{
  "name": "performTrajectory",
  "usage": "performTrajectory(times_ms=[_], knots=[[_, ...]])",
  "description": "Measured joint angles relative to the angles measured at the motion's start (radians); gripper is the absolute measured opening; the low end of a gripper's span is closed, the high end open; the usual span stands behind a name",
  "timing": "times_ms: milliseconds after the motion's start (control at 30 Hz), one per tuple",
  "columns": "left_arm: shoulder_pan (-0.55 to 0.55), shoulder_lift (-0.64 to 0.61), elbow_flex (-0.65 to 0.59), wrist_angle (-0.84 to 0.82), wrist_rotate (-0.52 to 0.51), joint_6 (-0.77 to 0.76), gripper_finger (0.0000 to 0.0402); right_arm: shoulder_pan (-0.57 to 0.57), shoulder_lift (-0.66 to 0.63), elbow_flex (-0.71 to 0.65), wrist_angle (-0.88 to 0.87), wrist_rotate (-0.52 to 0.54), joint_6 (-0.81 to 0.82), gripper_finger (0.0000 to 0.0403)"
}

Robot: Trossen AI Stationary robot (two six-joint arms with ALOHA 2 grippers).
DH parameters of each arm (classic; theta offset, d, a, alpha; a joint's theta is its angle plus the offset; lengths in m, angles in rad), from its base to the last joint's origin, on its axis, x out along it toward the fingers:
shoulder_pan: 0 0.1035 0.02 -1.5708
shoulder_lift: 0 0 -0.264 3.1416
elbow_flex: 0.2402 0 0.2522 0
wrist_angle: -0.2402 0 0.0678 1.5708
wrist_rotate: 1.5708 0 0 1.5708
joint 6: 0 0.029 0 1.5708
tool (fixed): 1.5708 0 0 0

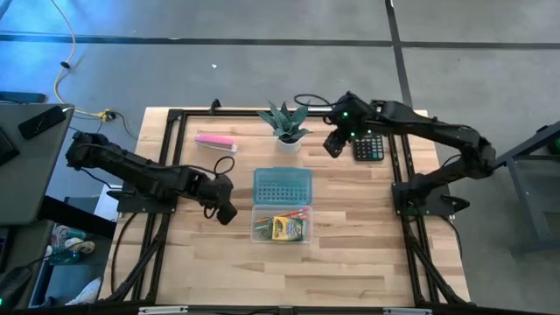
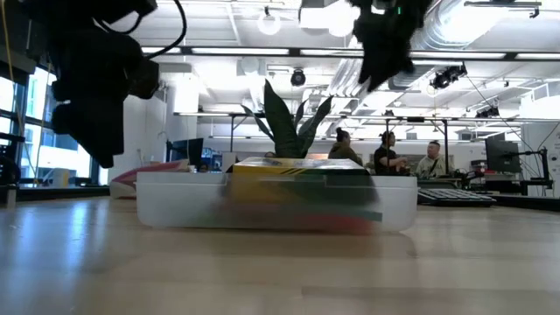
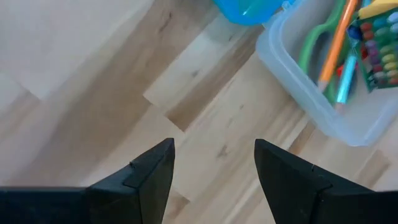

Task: Pack school essentials
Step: Close the blue supply box

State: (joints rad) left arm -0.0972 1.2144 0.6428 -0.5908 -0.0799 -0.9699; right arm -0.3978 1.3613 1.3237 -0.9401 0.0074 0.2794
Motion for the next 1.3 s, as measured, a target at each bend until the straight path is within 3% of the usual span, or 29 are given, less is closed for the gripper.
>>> performTrajectory(times_ms=[100, 300, 700, 933, 1300], knots=[[-0.033, 0.0, 0.0, 0.01, -0.008, -0.105, 0.0211, -0.037, 0.0, -0.122, 0.09, -0.106, -0.01, 0.0172], [-0.104, 0.0, 0.0, 0.017, -0.007, -0.256, 0.0211, -0.061, 0.0, -0.349, 0.442, -0.288, 0.086, 0.0172], [-0.23, 0.056, 0.0, 0.167, -0.045, -0.506, 0.0211, -0.06, 0.0, -0.671, 1.027, -0.341, 0.356, 0.0172], [-0.263, 0.184, -0.001, 0.26, -0.061, -0.646, 0.0211, -0.06, 0.0, -0.746, 1.098, -0.345, 0.395, 0.0172], [-0.263, 0.297, -0.001, 0.439, -0.064, -0.688, 0.0211, -0.061, 0.0, -0.768, 1.12, -0.346, 0.385, 0.0178]])
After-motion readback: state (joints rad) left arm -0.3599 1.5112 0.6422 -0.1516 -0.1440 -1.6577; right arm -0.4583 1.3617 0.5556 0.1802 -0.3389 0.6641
